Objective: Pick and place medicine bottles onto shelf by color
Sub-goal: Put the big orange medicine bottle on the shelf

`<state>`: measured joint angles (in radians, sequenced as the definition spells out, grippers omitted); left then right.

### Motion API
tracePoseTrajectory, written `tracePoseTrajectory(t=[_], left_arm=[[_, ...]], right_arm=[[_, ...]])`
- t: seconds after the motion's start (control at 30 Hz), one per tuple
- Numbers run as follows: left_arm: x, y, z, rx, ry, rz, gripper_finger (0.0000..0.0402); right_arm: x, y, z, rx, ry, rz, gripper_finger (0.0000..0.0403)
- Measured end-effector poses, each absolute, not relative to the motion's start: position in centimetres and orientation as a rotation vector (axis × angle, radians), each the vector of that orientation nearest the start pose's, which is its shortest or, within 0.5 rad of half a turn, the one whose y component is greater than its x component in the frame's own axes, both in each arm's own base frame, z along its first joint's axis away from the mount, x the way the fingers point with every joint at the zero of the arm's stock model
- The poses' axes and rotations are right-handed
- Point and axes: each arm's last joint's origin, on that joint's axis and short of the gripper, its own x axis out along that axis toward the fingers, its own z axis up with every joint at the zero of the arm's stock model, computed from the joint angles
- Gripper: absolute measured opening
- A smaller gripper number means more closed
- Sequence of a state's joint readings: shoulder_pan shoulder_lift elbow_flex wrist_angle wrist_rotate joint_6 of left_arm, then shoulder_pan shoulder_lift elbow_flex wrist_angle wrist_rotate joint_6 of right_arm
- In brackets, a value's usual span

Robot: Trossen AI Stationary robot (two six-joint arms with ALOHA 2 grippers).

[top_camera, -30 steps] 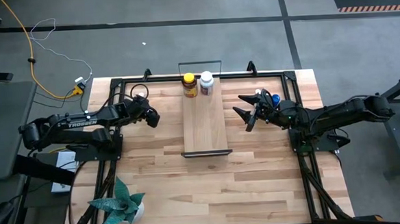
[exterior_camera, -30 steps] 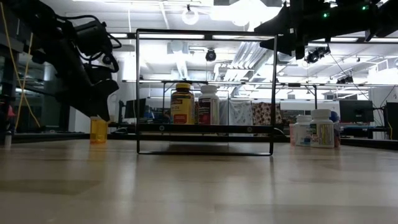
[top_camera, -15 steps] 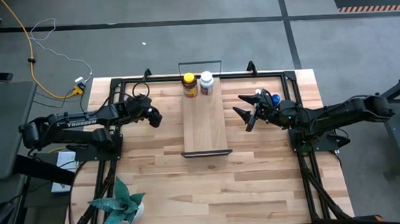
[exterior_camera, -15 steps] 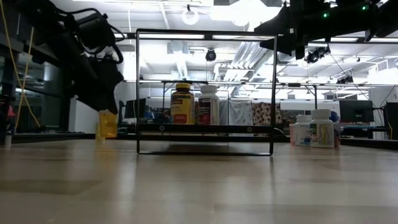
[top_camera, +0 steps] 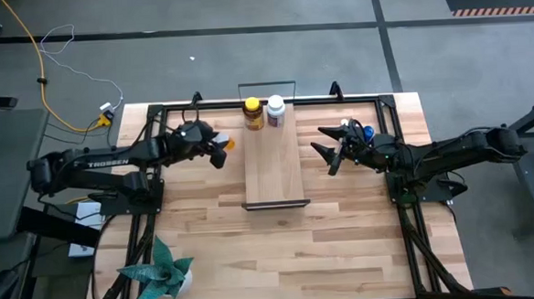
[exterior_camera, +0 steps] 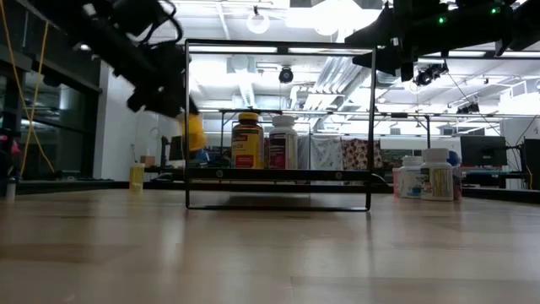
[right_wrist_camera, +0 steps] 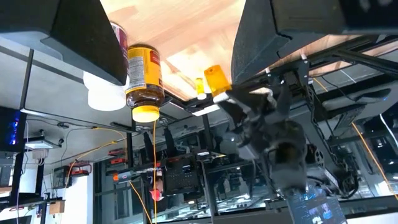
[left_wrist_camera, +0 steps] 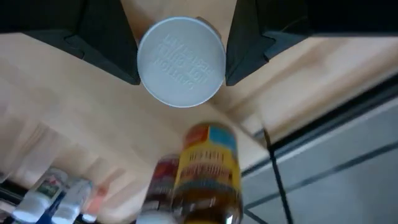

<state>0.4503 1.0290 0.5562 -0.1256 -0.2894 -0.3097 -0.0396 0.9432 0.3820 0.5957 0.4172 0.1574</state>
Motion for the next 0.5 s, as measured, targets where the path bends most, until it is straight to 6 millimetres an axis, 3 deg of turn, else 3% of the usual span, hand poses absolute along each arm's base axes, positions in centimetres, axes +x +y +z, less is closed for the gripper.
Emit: tracePoseTrajectory(t=[0.23,0.5], left_arm=[[22.2,11.6,24.8,-0.263,0.601,0.779,0.0209],[27.7,14.2,23.4,-0.213,0.841,0.722,0.0209]], right_arm=[[19.8,-2.0,24.1,0.161,-0.07,-0.453,0.0279],[19.8,-2.0,24.1,0.16,-0.067,-0.453,0.0279]])
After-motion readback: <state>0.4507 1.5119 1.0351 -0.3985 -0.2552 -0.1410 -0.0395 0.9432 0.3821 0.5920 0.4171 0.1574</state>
